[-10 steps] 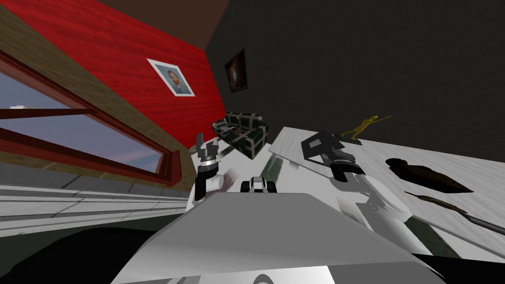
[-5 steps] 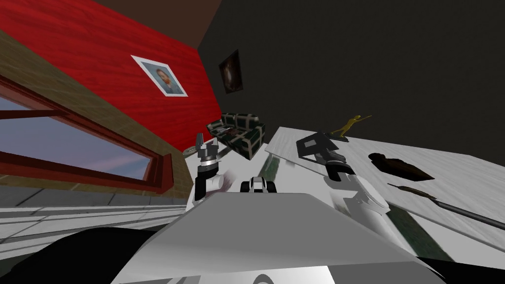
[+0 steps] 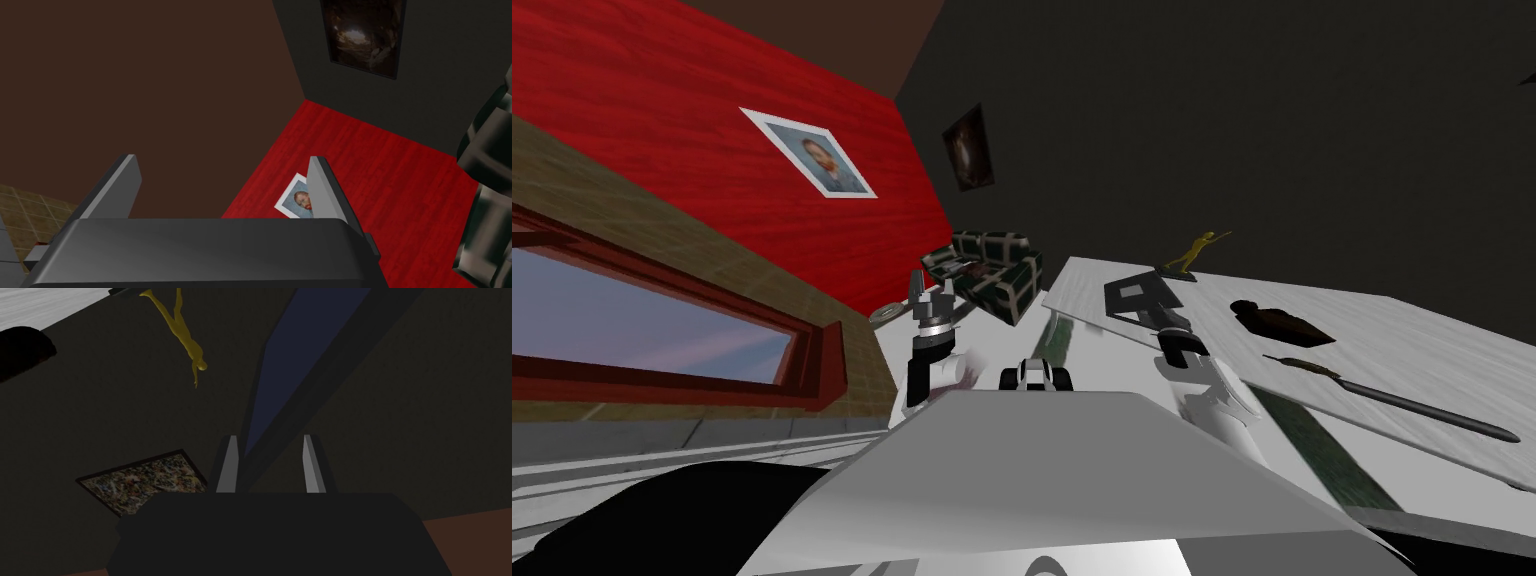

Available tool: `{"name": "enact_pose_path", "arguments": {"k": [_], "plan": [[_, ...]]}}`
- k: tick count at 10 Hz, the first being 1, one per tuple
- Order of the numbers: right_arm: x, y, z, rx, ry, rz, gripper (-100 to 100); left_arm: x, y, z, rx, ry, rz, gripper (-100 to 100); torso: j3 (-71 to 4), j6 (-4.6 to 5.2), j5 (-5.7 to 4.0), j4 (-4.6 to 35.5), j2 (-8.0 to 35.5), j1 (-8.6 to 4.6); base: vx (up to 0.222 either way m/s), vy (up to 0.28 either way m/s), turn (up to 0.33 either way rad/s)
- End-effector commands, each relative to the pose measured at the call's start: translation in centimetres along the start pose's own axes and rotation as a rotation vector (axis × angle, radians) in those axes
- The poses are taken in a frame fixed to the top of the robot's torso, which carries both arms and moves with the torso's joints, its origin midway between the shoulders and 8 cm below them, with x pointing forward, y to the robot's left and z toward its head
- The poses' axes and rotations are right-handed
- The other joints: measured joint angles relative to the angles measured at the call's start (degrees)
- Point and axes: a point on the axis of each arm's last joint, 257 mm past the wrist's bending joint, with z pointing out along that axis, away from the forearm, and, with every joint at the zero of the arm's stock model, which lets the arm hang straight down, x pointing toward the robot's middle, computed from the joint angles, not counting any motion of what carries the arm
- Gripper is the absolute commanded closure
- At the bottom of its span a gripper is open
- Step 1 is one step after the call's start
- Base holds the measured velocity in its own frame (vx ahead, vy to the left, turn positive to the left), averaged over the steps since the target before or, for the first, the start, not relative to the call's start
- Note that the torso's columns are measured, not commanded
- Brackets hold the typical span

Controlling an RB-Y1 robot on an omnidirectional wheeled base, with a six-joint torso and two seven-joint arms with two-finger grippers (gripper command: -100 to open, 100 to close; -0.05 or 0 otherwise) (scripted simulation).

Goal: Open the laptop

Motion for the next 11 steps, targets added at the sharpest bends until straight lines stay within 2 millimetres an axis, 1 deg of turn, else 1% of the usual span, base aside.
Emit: {"name": "enact_pose_path", "arguments": {"k": [1, 2, 3, 4, 5, 6, 7, 11], "plan": [[4.0, 2.2, -0.1, -0.038, 0.039, 0.099, 100, 0.0, 0.0, 0.0, 0.000, 0.000, 0.000, 0, -0.04, -0.05, 0.02, -0.02, -0.08, 0.00, 0.001, -0.039, -0.166], [4.0, 2.3, -0.1, -0.042, 0.039, 0.100, 100, 0.0, 0.0, 0.0, 0.000, 0.000, 0.000, 0, -0.08, -0.10, 0.07, 0.02, -0.11, 0.01, -0.001, -0.025, -0.046], [2.8, 1.5, 0.2, -0.028, 0.022, 0.087, 100, 0.0, 0.0, 0.0, 0.000, 0.000, 0.000, 0, -0.10, -0.18, 0.16, 0.06, -0.13, 0.09, -0.011, -0.009, -0.025], [4.3, 1.8, -0.4, -0.043, 0.038, 0.130, 100, 0.0, 0.0, 0.0, 0.000, 0.000, 0.000, 0, -0.08, 0.04, 0.43, 0.20, 0.00, 0.14, 0.031, -0.028, -0.115], [2.2, 1.1, 1.0, -0.016, 0.018, 0.117, -100, 0.0, 0.0, 0.0, 0.000, 0.000, 0.000, 0, -0.04, 0.24, 0.38, 0.16, 0.03, 0.05, -0.040, -0.001, 0.096], [2.2, 1.1, 1.0, -0.016, 0.018, 0.117, -100, 0.0, 0.0, 0.0, 0.000, 0.000, 0.000, 0, 0.14, 0.30, 0.48, 0.36, 0.40, 0.04, -0.069, 0.010, 0.103], [1.5, 0.9, 1.5, -0.007, 0.014, 0.116, -100, 0.0, 0.0, 0.0, 0.000, 0.000, 0.000, 0, 0.33, 0.46, 0.56, 0.52, 0.68, 0.07, -0.057, 0.023, 0.064], [-1.1, 0.2, 3.2, 0.028, -0.001, 0.114, -100, 0.0, 0.0, 0.0, 0.000, 0.000, 0.000, 0, 0.32, 0.51, 0.72, 0.61, 0.71, 0.19, -0.077, 0.016, 0.091]]}}
